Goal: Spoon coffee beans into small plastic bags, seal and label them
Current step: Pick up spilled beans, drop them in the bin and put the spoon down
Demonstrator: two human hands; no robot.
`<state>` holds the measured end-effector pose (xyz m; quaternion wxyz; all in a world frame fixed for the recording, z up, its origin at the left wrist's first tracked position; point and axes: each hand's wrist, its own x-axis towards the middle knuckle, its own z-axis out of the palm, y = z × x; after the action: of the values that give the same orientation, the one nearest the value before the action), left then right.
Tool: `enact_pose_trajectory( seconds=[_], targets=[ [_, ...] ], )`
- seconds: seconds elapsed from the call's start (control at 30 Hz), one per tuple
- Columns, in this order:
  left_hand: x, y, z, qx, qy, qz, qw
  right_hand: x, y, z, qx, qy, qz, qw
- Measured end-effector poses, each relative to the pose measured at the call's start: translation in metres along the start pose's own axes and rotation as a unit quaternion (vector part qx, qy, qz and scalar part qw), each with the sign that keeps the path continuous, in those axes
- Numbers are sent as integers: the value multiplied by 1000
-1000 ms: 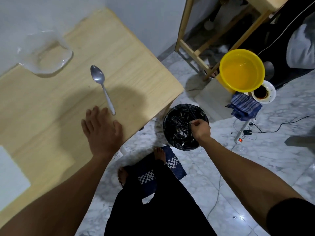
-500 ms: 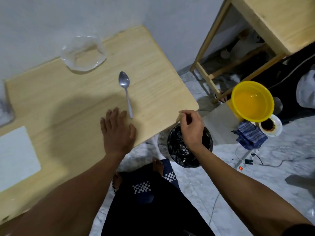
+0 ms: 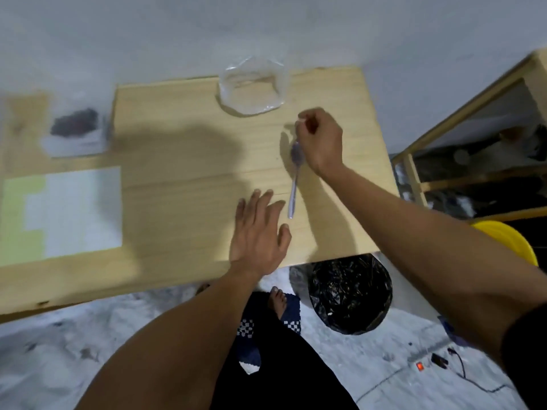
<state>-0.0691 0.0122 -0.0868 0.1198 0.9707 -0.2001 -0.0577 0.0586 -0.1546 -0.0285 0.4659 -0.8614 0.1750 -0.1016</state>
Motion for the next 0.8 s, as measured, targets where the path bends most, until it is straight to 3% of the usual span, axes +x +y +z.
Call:
enact_pose_trajectory(
  seconds=[0.3,0.47,0.6,0.8],
  targets=[
    [-1,-3,-3,-41,8,-4,999,89,-35,56,-13,-65,117,991],
    [-3,-2,-4,-42,50,5,998,87,-38,67,41,-13,191,981],
    [-2,-4,-3,-41,23,-4,999,72,-35,63,93,30,210,973],
    [-1,-2,0,-19,-14,-16,1000,14,-15,16,259,108,244,928]
  ],
)
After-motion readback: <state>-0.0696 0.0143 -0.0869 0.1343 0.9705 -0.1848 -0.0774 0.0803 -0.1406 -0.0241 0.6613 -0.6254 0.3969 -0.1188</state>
